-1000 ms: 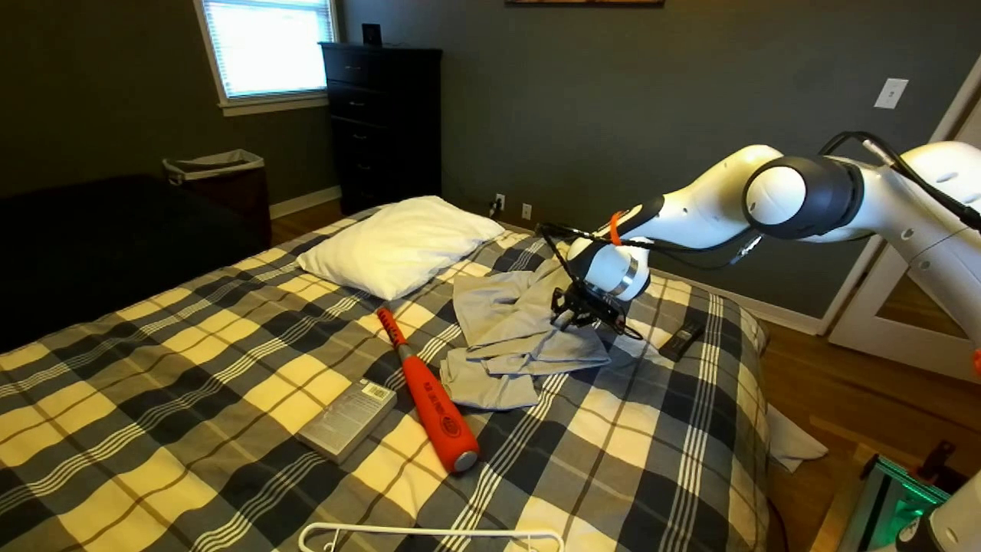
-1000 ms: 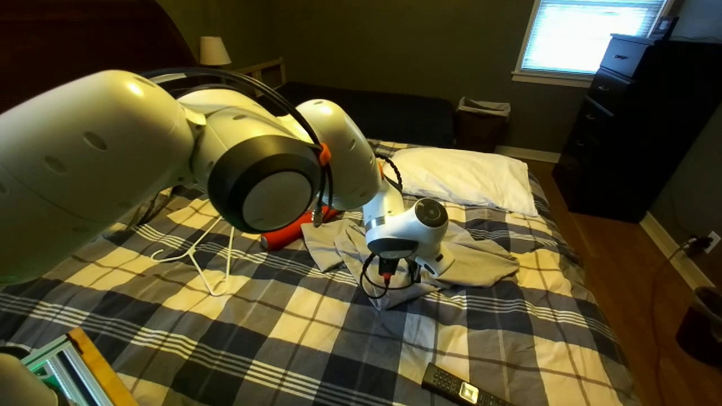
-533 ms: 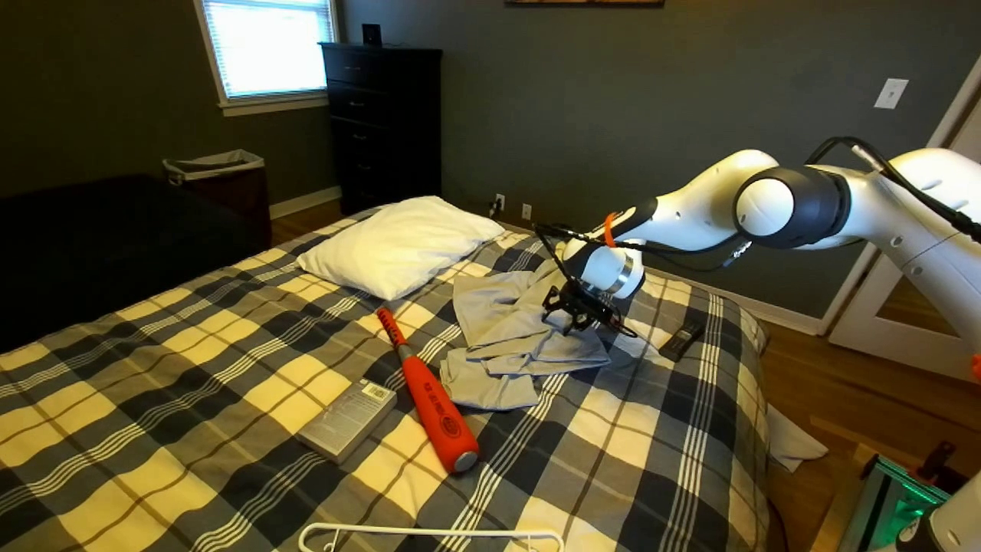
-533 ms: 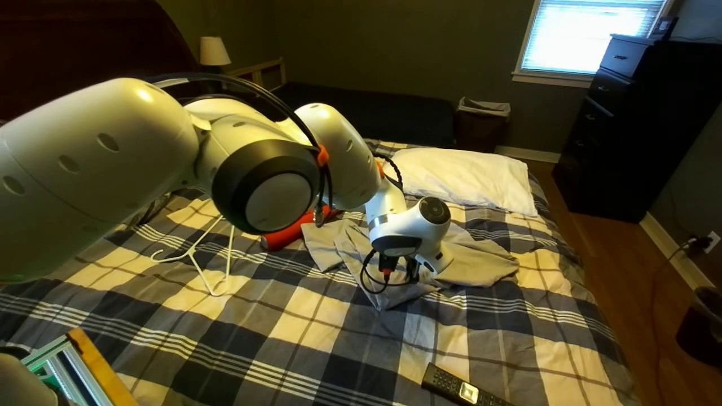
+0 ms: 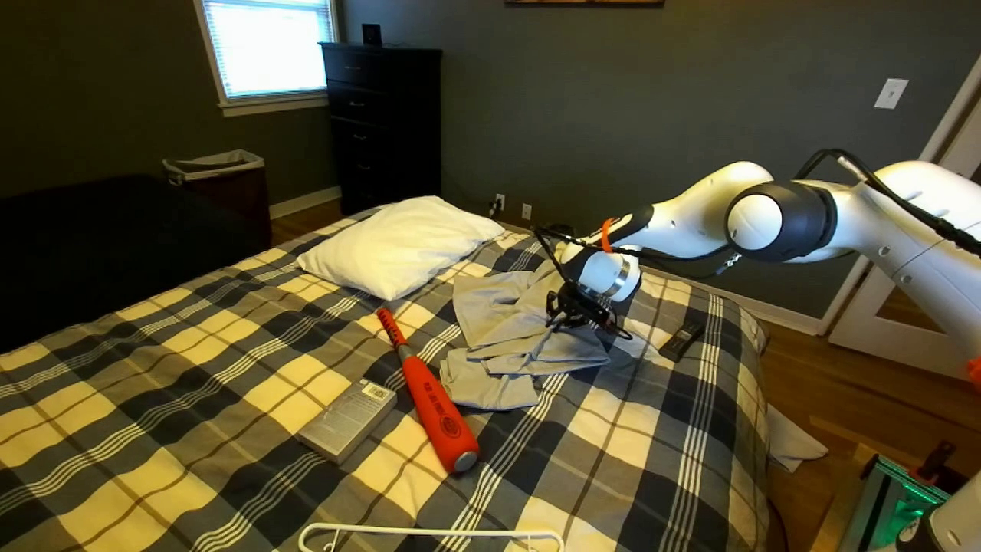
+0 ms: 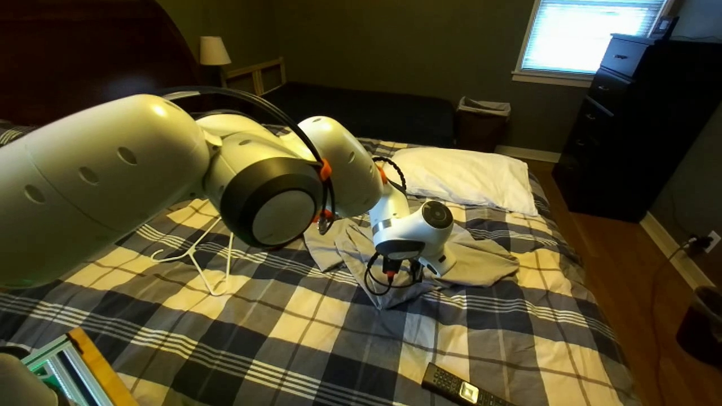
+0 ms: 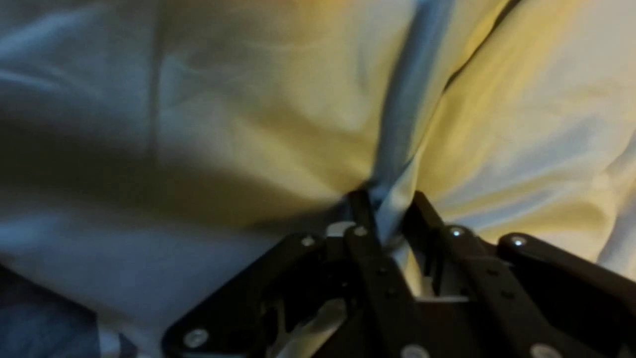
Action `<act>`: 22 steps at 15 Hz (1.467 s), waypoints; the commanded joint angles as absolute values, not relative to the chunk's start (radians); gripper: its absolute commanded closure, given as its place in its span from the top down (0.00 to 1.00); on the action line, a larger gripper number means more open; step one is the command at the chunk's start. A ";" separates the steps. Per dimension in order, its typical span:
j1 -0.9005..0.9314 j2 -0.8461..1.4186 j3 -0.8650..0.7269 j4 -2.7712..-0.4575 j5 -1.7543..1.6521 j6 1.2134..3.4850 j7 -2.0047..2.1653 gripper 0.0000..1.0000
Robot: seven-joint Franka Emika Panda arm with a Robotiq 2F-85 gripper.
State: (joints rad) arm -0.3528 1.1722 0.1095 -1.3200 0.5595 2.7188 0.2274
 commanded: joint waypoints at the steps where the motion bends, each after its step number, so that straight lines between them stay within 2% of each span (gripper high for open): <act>1: -0.345 1.196 0.101 -1.279 0.556 2.709 0.252 0.00; 5: -0.329 1.070 0.096 -1.416 0.531 2.746 0.186 0.00; 14: -0.214 0.782 -0.087 -1.749 0.364 2.720 0.225 0.00; 18: -0.166 0.750 -0.150 -1.806 0.302 2.702 0.263 0.00; 19: -0.159 0.747 -0.157 -1.810 0.295 2.696 0.270 0.23; 20: -0.153 0.746 -0.161 -1.818 0.291 2.707 0.278 0.27; 21: -0.146 0.744 -0.166 -1.827 0.287 2.718 0.285 0.05; 22: -0.143 0.743 -0.169 -1.831 0.286 2.718 0.288 0.05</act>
State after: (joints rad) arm -0.1697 0.7708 -0.1447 -1.7847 0.3183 2.7187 0.2422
